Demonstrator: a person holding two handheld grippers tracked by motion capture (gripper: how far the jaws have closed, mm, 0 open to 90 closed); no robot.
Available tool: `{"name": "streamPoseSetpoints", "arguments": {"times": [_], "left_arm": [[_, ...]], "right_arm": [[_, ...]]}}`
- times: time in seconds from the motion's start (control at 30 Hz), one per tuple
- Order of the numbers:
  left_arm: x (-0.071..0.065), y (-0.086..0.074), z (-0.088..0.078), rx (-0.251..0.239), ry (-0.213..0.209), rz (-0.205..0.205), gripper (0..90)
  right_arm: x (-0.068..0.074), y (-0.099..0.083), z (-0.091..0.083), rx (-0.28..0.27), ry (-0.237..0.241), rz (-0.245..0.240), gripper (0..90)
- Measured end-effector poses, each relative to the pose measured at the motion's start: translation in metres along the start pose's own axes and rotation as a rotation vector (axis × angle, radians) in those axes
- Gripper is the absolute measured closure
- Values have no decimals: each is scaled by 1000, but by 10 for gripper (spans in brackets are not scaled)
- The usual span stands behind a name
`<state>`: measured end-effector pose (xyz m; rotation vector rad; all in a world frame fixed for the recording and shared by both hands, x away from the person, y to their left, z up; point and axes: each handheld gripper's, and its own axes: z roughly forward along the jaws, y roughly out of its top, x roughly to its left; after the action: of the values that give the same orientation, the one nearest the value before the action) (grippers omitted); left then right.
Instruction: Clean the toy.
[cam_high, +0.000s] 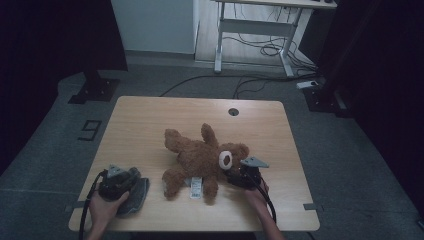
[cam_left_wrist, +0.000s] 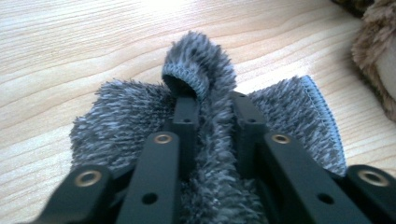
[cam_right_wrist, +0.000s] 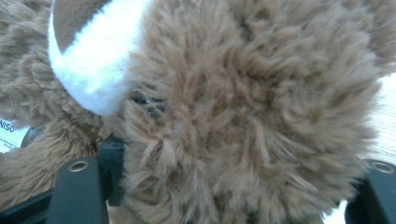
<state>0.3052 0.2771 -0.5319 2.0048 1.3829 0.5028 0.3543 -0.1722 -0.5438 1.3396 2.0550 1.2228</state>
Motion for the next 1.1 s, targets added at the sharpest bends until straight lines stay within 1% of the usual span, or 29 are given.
{"name": "streamPoseSetpoints", "arguments": {"times": [0.07, 0.1, 0.13, 0.2, 0.3, 0.37, 0.4, 0.5, 0.6, 0.67, 0.8, 0.9, 0.97, 1.1], "left_arm": [[-3, 2, 0, -3, 11, -6, 597], [-5, 3, -1, -2, 7, -11, 532], [-7, 5, -1, -5, 5, -6, 479], [-10, 7, -5, -21, -3, 4, 418], [-15, 14, -16, -74, -33, 17, 347], [-18, 17, -22, -108, -56, 16, 311], [-21, 20, -26, -136, -70, 20, 306], [-28, 27, -35, -185, -87, 28, 279], [-34, 33, -40, -210, -116, 42, 258], [-40, 37, -43, -229, -142, 54, 250], [-55, 42, -44, -251, -171, 78, 244], [-65, 47, -44, -253, -181, 94, 249], [-71, 49, -44, -255, -185, 101, 254], [-79, 50, -42, -268, -192, 108, 263]], "right_arm": [[0, 1, 0, 1, 2, 0, 238], [0, 1, -1, 3, 2, -5, 213], [0, 2, -1, 5, 2, -9, 181], [0, 4, -3, 15, -1, -13, 136], [1, 7, -7, 8, -3, -39, 100], [2, 8, -9, 4, -5, -39, 68], [2, 8, -9, -1, -8, -39, 62], [5, 10, -14, -35, -17, -54, 54], [5, 12, -20, -53, -9, -60, 52], [4, 14, -27, -79, -8, -57, 62], [2, 17, -39, -132, 10, -51, 89], [1, 18, -49, -161, 40, -50, 109], [1, 17, -53, -173, 58, -51, 120], [2, 16, -58, -176, 71, -56, 130]]}}
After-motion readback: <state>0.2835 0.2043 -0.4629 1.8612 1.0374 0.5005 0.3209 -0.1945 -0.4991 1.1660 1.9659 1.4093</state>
